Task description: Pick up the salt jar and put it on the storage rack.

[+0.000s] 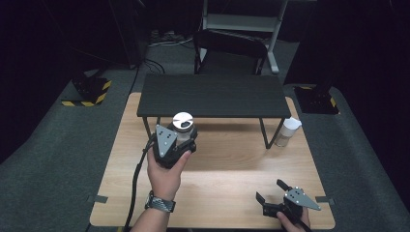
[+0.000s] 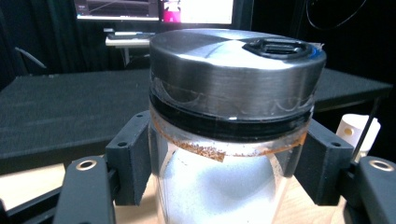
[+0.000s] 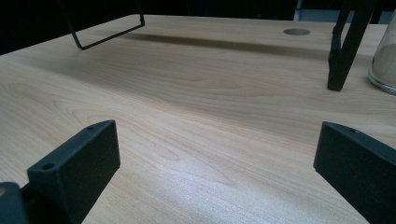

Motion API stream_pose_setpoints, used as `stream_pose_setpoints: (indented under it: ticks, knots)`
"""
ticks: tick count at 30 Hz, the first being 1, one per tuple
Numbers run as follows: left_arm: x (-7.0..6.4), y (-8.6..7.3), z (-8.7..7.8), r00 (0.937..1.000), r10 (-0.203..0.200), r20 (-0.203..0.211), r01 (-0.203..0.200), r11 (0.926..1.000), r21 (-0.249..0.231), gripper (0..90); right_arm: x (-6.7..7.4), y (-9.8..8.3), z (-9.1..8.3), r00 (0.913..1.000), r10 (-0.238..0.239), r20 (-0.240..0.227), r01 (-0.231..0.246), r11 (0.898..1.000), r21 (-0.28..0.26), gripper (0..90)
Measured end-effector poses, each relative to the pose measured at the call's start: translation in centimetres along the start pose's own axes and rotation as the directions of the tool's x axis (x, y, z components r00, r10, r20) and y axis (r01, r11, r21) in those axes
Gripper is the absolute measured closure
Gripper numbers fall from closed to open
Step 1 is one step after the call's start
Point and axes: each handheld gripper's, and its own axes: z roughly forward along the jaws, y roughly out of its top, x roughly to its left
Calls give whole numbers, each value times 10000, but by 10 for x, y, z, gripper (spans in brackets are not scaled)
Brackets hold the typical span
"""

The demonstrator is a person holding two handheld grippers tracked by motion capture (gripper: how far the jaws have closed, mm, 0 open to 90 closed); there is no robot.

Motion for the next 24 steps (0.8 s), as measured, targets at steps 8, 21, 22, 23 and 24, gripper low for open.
stream_pose_setpoints:
  ticks: [8,21,22,23,24]
  knots:
    - [-2,12,8,9999,-78,87,82,9991,-414,309,-1,-1,-1,9999,105,10,-105,9999,-42,4]
    - [-5,36,29,9995,189,-240,-208,9966,-803,309,-2,-1,-2,9999,157,3,-157,9999,-57,4]
    - [-6,37,31,9994,215,-284,-237,9965,-796,309,-2,-1,-2,9999,157,5,-157,9999,-63,4]
    - [-6,38,34,9993,213,-309,-237,9966,-785,309,-2,-1,-2,9999,157,4,-157,9999,-61,4]
    - [-5,39,37,9993,176,-323,-201,9969,-763,310,-2,-2,-2,9999,148,5,-148,9999,-70,4]
